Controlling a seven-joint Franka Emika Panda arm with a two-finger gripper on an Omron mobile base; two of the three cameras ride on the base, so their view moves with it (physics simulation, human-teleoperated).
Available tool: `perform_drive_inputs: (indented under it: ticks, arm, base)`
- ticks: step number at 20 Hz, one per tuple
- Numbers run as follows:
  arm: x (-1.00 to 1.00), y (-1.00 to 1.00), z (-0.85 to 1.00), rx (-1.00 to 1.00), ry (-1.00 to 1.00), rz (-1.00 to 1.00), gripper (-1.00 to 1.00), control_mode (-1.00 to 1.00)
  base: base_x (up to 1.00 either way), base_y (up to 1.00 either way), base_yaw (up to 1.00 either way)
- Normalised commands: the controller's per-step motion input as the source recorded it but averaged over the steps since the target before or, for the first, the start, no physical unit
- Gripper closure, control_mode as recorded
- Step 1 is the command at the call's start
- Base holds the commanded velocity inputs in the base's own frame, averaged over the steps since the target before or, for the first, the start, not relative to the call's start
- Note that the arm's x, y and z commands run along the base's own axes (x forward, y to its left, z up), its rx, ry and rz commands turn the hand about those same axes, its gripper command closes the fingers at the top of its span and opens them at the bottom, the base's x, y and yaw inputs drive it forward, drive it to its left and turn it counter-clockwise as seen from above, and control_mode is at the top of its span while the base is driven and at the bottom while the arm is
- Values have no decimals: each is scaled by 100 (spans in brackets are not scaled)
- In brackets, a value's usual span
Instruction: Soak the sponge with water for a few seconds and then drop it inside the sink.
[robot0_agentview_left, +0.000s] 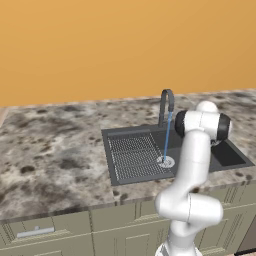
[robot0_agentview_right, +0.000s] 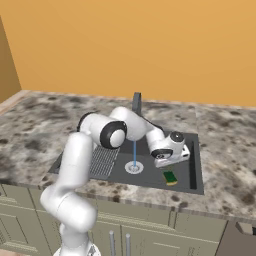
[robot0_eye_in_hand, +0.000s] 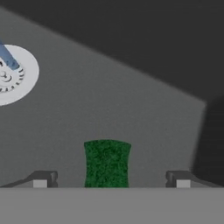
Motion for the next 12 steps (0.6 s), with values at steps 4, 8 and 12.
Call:
perform_drive_inputs:
  ticks: [4,8,12]
  arm:
    - [-16,0,45,0,0,0,-100,-100]
    - [-32,0,53,0,-1,0,-100,-100]
    - [-43,0,45,0,-4,0,-100,-100]
  base:
    - [0,0,0]
    - [0,0,0]
    - [0,0,0]
